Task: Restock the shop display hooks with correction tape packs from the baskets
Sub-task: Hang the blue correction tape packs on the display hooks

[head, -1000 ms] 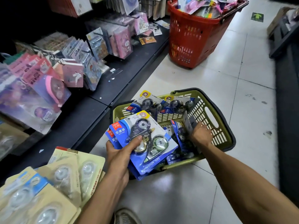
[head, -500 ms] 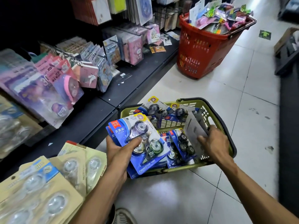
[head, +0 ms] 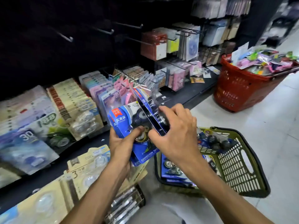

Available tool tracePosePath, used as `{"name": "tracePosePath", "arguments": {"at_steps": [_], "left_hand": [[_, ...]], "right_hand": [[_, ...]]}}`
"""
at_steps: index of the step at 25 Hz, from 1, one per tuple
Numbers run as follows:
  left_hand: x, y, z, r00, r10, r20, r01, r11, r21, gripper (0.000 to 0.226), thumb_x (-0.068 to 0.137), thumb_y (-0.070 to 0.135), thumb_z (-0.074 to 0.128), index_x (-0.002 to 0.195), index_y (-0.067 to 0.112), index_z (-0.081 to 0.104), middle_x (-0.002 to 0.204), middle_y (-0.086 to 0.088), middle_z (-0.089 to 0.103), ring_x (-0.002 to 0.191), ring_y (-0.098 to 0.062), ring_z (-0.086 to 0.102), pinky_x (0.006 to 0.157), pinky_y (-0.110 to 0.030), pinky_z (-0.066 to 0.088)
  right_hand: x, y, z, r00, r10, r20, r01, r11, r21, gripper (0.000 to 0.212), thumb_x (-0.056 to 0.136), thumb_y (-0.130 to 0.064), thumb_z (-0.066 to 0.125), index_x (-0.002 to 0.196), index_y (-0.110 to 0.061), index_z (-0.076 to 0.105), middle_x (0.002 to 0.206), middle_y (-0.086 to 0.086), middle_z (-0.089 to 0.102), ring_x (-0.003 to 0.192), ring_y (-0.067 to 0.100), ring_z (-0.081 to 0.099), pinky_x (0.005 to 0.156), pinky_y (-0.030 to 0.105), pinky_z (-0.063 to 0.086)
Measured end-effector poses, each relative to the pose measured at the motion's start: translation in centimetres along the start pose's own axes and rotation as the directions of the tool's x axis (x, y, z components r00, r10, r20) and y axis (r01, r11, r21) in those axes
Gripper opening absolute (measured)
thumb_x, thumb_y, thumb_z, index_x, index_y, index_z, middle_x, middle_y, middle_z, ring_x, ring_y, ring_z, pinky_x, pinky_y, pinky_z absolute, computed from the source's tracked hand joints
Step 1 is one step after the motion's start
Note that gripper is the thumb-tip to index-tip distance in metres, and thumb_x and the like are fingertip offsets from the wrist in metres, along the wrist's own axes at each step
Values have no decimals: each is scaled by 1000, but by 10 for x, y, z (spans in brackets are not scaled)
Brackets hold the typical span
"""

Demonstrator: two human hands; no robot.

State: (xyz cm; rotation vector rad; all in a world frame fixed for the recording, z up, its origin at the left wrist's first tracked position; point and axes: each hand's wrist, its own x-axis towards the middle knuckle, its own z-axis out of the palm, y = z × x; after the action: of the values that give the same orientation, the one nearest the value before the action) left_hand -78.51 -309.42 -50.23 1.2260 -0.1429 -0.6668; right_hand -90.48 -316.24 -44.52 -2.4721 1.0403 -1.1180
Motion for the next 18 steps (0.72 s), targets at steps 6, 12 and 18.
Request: {"name": "tracePosePath", "arguments": {"at_steps": [6,12,18], "left_hand": [[-20,121,-134,974,179,-137,-190,980,-64,51,56,9,89,99,21,64,80,1,75,62,-14,68,63,-33,59],[-83,210,-267,912,295,-283,-336,936,-106,33,77,-6,73,94,20,63,75,3,76,65,-17,70,56,-30,60],[-131,270,-366,873,257,-414,-360,913,-193,59,74,33,84,125,13,60,115,-16,75,99,-35,73,87,-60,58]], "right_hand": [[7,-154,29,936,-179,303,-7,851,525,56,78,-64,53,112,-24,74,112,-6,52,109,16,52,101,36,42],[11,-274,70,820,-313,480,-66,781,621,83,57,-77,72,127,-36,59,138,-8,54,126,10,52,108,37,42],[-23,-391,89,591,-258,764,-562,548,619,64,73,-56,81,103,0,74,94,9,78,92,24,74,84,36,56]]}}
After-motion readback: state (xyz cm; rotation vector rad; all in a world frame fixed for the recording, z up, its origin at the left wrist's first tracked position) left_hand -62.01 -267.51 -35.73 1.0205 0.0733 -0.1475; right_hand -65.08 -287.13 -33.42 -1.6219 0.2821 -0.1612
